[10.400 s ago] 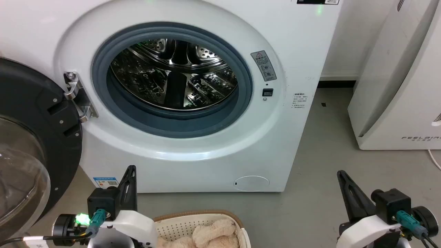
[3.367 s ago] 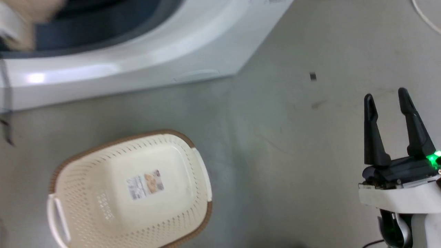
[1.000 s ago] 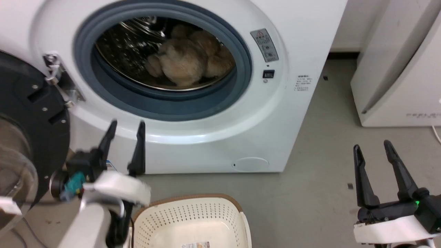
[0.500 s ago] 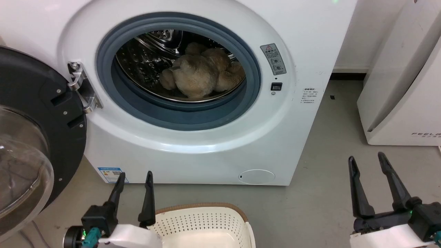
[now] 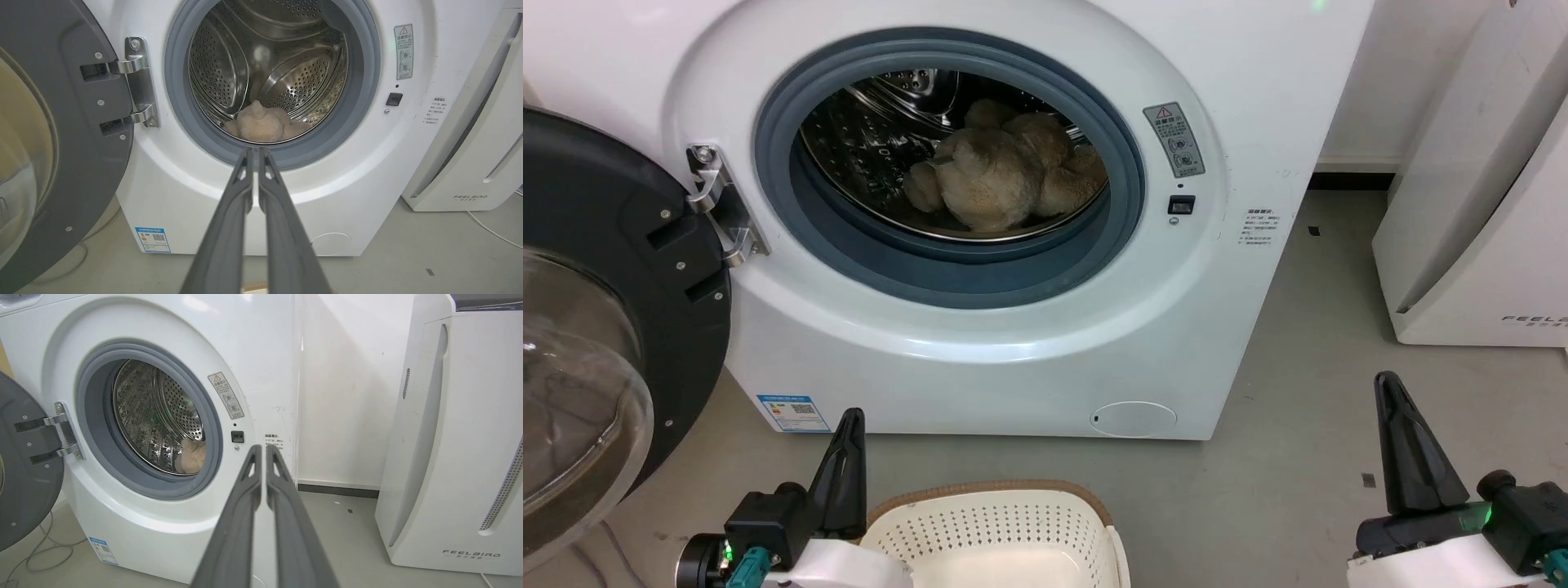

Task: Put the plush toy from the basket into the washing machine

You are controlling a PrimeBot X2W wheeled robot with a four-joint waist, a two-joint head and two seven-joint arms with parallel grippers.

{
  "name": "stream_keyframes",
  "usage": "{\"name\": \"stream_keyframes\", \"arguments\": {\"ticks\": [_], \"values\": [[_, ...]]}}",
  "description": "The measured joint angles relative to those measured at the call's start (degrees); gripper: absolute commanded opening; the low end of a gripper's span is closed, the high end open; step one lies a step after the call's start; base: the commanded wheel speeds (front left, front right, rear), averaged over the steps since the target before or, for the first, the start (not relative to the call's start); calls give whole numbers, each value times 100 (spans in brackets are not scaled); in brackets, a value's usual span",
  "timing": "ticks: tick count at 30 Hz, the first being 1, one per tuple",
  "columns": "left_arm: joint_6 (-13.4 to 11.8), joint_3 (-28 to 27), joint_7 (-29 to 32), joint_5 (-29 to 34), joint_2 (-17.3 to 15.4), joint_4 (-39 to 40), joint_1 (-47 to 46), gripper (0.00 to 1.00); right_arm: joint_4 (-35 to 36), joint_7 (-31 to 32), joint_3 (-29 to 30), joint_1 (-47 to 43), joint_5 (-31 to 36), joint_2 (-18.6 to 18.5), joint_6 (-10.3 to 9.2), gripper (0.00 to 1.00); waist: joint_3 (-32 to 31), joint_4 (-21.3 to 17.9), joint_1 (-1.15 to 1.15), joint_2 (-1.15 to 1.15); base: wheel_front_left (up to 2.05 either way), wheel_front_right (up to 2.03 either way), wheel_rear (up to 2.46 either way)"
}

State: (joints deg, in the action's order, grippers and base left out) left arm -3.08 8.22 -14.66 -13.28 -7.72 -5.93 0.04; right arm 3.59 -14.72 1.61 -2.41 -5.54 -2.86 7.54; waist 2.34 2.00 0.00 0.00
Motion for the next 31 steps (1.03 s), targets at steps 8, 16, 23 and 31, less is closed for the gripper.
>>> {"name": "stream_keyframes", "arguments": {"ticks": [8,16,23,31], "values": [[16,-23,77,24,8,9,0,0,-3,76,-8,1,9,0,0,0,-15,-12,0,0,0,0,0],[22,-75,172,116,36,37,0,0,-23,156,-14,2,47,0,0,0,-30,-25,0,0,0,0,0],[25,-130,254,189,70,66,0,0,-44,245,-19,4,53,0,0,0,-42,-36,0,0,0,0,0],[65,-176,328,283,113,99,0,0,-70,350,-27,7,97,0,0,0,-57,-49,1,0,0,0,0]]}}
